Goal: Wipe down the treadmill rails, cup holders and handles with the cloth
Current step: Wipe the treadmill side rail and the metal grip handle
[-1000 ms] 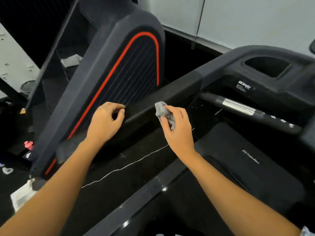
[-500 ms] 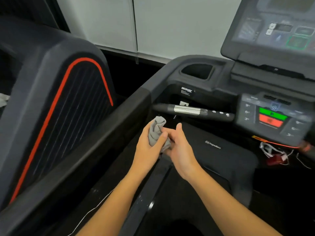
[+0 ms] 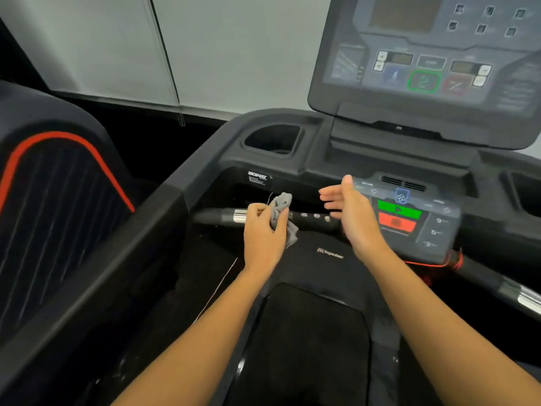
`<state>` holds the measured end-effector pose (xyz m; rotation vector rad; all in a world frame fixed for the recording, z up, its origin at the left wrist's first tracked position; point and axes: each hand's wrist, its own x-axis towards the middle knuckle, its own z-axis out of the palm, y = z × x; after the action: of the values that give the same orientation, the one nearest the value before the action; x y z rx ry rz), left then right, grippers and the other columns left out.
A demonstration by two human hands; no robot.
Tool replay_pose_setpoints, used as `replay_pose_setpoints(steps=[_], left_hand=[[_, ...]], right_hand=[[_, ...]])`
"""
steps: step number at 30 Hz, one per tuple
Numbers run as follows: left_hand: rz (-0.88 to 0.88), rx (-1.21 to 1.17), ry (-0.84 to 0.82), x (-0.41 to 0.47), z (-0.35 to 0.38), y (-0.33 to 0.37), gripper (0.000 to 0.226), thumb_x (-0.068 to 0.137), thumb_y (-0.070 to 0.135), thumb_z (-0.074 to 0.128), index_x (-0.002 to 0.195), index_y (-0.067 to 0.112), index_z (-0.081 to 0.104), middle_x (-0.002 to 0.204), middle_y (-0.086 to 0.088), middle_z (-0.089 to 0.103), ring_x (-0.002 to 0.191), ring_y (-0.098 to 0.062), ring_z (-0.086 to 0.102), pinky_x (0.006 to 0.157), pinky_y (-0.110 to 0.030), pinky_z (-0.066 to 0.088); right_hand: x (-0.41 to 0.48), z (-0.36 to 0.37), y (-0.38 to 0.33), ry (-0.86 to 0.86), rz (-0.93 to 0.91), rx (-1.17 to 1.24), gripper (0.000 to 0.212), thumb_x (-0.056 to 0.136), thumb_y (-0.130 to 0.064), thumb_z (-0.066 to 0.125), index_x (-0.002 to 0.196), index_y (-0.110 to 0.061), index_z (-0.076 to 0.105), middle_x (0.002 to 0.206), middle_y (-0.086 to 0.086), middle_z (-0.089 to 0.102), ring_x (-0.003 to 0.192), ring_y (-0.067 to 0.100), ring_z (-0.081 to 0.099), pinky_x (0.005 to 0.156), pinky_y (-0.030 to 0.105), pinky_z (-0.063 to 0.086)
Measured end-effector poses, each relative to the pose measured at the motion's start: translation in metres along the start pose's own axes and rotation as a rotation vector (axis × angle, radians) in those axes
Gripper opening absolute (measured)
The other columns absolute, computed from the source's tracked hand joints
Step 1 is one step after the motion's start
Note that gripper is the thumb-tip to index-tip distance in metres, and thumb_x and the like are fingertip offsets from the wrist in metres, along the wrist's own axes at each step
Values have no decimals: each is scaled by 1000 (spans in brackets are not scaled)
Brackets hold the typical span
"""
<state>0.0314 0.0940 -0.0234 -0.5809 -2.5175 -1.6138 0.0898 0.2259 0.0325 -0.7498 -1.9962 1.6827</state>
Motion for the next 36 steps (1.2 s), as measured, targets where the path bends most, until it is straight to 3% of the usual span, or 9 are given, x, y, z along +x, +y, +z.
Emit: replay_pose_setpoints(steps=[4,7,10,13,16,19,24,30,36], left_hand=[[156,171,-71,19,45,-7,37,91,24,55,125,10,56,106,-2,53,93,-16,54,83,-31,45],[208,313,-61,26,70,-11,30,90,24,55,115,9,61,103,-4,64,102,-22,57,95,-39,42],[305,319,-20,21,88,3,19,89,28,54,84,12,64,76,-1,64,77,-19,59,76,-37,46],[400,311,-54,9,101,10,30,94,34,43,99,12,63,88,1,64,86,-16,56,83,-32,41],[513,423,-102,10,96,-5,35,96,32,38,115,11,60,103,-2,63,97,-19,56,91,-35,41],[628,595,-134,21,78,-23,31,95,29,42,115,12,57,104,-5,62,93,-23,57,87,-38,44],[508,641,-39,32,64,-35,26,92,28,42,100,10,59,91,-4,62,81,-23,56,78,-36,43],[541,495,-188,8,96,-9,37,98,28,33,116,7,57,113,-8,60,105,-27,53,94,-40,39],[613,665,-252,22,64,-31,35,92,28,44,123,15,51,113,-3,56,105,-25,51,99,-39,36]], right_hand=[[29,-29,3,55,-40,19,50,101,-41,26,80,-18,65,93,1,66,79,12,55,75,25,42],[40,-40,12,51,-84,-37,48,100,-41,27,77,-23,65,91,-5,67,84,13,57,83,29,43],[50,-43,18,59,-246,-276,44,101,-35,29,84,-19,66,91,-5,62,91,11,54,85,23,35],[61,-41,30,48,-542,-595,43,98,-34,31,91,-9,66,95,1,60,99,17,52,88,20,31],[70,-37,46,25,-659,-784,40,95,-33,35,97,-9,67,105,5,62,109,21,53,94,30,36],[73,-32,56,68,-747,-931,36,94,-30,39,95,-8,68,106,8,64,111,27,55,98,33,34],[77,-28,53,119,-743,-941,32,94,-27,42,91,-8,67,94,5,64,96,24,58,87,31,36],[77,-17,47,144,-678,-913,37,95,-29,36,87,-10,66,88,4,65,89,22,57,84,34,38],[76,-14,44,163,-642,-836,37,96,-29,36,87,-8,65,88,6,63,88,22,56,82,34,39]])
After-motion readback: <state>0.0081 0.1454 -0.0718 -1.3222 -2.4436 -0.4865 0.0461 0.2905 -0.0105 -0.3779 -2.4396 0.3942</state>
